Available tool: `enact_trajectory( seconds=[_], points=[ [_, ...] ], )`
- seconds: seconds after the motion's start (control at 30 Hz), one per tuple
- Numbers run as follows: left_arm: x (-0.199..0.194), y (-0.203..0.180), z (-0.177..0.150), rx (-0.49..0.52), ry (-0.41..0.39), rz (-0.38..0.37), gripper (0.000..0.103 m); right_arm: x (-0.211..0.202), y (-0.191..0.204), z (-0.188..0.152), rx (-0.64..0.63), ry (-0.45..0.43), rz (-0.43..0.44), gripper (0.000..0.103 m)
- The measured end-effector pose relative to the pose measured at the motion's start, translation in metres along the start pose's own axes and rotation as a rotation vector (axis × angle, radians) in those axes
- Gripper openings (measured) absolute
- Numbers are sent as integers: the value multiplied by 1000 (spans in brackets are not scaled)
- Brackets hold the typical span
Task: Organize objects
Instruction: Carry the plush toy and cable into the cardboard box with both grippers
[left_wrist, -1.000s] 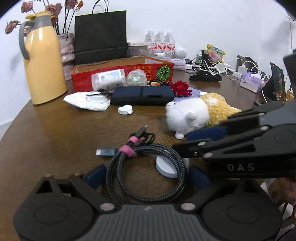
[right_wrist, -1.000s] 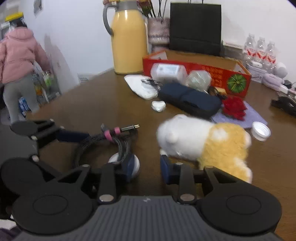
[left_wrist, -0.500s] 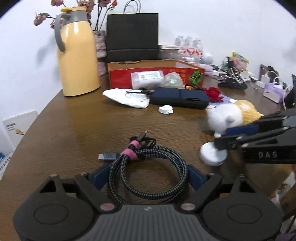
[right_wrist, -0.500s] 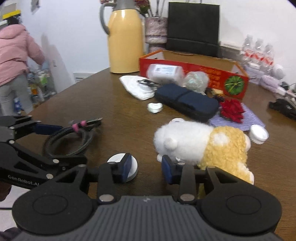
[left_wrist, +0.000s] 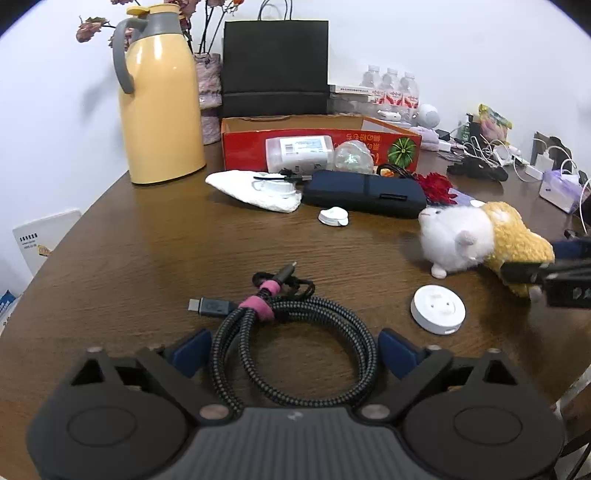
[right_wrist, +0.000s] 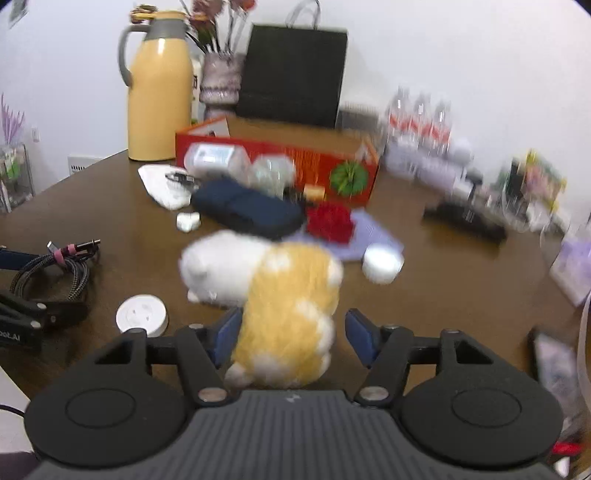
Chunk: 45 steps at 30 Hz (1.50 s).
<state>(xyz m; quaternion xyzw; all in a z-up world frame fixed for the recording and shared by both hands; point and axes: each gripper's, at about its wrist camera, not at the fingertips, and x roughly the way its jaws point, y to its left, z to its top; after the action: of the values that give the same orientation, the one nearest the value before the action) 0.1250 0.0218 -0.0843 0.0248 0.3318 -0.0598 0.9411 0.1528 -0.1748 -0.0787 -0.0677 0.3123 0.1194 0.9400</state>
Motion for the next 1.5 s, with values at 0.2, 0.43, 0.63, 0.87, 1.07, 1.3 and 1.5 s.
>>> enact_trajectory(
  seconds=[0.2, 0.43, 0.63, 0.87, 1.07, 1.3, 1.5],
  points=[
    [-5, -4, 2, -12, -9, 31, 86, 5, -1, 3, 37, -38, 38, 46],
    [-27, 10, 51, -40, -179, 4, 86, -24, -20, 40, 63, -225, 74, 46],
    [3, 27, 145, -37, -271, -47, 86, 2, -44, 114, 25, -331, 57, 46],
    [106, 38, 273, -73, -231, -67, 86, 108, -91, 261, 126, -210, 146, 47],
    [237, 43, 315, -78, -40, -61, 87, 241, -77, 293, 58, -3, 16, 47],
    [313, 51, 304, -1, 97, 36, 87, 337, -68, 279, -14, 134, -118, 76],
    [325, 62, 297, -43, 153, 18, 88, 334, -72, 277, 16, 135, -64, 92]
  ],
)
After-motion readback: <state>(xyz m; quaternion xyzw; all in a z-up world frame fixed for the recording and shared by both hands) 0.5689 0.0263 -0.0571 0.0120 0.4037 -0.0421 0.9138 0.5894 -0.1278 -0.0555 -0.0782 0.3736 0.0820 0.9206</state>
